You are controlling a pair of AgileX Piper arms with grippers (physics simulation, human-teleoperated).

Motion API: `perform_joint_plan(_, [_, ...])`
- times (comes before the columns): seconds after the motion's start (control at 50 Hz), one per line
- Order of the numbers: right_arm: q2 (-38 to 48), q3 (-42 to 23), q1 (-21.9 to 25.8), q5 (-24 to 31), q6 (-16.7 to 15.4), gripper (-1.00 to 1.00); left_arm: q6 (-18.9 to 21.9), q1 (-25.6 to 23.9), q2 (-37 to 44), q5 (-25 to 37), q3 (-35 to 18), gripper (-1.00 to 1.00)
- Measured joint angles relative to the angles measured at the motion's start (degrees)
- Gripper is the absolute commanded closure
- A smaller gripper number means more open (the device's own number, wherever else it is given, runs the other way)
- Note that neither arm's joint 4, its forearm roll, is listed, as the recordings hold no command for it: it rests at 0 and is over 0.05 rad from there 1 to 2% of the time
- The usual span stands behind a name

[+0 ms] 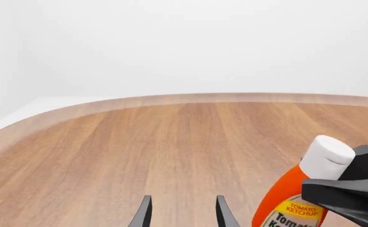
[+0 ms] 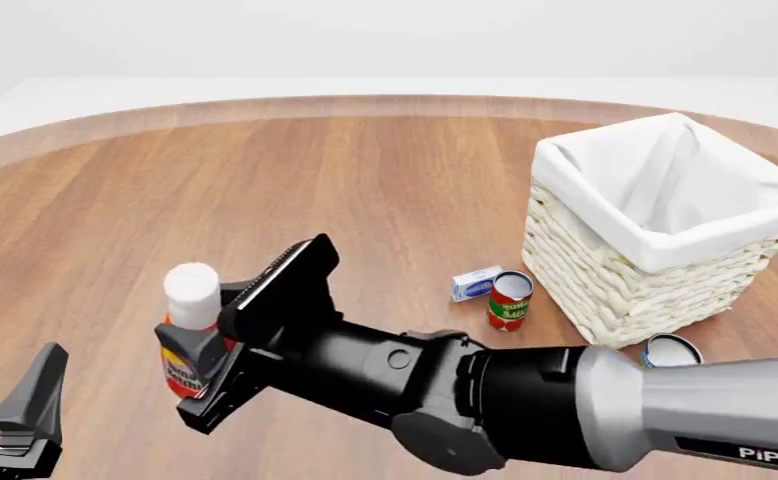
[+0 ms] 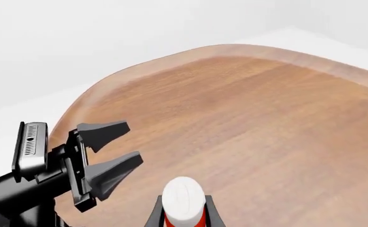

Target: Pick up the ketchup, and put it in the basket.

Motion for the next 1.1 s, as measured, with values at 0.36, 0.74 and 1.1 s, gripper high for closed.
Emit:
perform_joint_plan(0.36, [-2.49,-0.62,-3.25,1.03,-2.57,1.00,0.00,0.00,0.00,0.00,0.00,-1.00])
perform_joint_plan(0.74, [-3.31,-0.16,-8.18,0.37,-6.88,1.00,0.00,0.00,0.00,0.00,0.00,-1.00])
perform_joint_plan(1.1, [-4.08,0.91,-13.91,-1.31,-9.84,1.00,0.00,0.00,0.00,0.00,0.00,-1.00])
